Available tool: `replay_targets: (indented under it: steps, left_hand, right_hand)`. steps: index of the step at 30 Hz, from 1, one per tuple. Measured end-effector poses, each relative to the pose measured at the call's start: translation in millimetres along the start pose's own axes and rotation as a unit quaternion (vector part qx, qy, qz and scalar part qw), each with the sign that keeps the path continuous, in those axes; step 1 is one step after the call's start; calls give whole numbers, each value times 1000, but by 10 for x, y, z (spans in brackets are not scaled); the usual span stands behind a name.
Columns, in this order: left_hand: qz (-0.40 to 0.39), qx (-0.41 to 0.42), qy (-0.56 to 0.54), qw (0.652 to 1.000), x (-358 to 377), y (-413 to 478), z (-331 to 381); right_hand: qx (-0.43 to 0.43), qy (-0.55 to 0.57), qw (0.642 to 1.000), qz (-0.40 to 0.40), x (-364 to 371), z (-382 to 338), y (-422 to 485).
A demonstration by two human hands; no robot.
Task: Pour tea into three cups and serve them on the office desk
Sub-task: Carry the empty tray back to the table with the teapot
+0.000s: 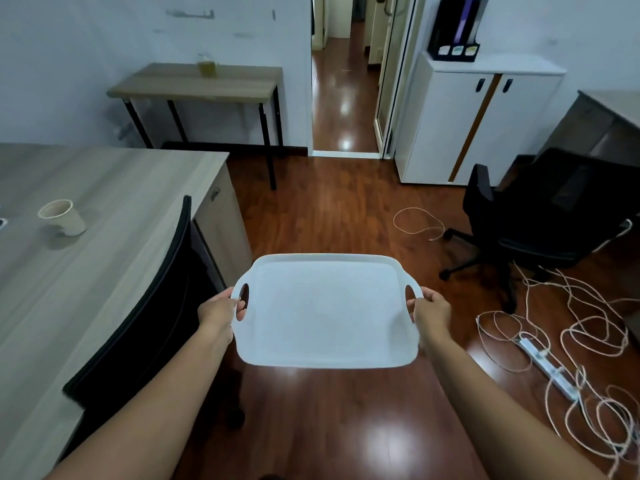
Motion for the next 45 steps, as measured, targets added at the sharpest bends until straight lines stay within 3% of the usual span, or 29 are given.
replay_targets:
  steps: [8,20,31,36,45]
  left_hand:
    - [4,-18,-33,999,1104,1245,787]
    - [17,-25,29,999,2423,2939,2409]
    - [27,36,30,999,3537,4331,3511]
    - [54,13,9,998,4138,5013,4119]
    - [83,43,-28,995,4809,6110,4999]
  right_hand:
    - [3,4,1000,28,966,-703,1275]
    - [17,24,997,69,2484,-2032,2691]
    - [11,48,998,30,3793,-2964,4316]
    - [25,34,999,-1,4455,-3600,5172]
    - [7,-2,999,-51,5688,-4568,6401]
Point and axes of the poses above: each hand's wrist, its own y-axis towards the middle knuckle, its own x-axis out of the palm, z = x × y, the point moved 1 cm from there along y, towards the middle knuckle
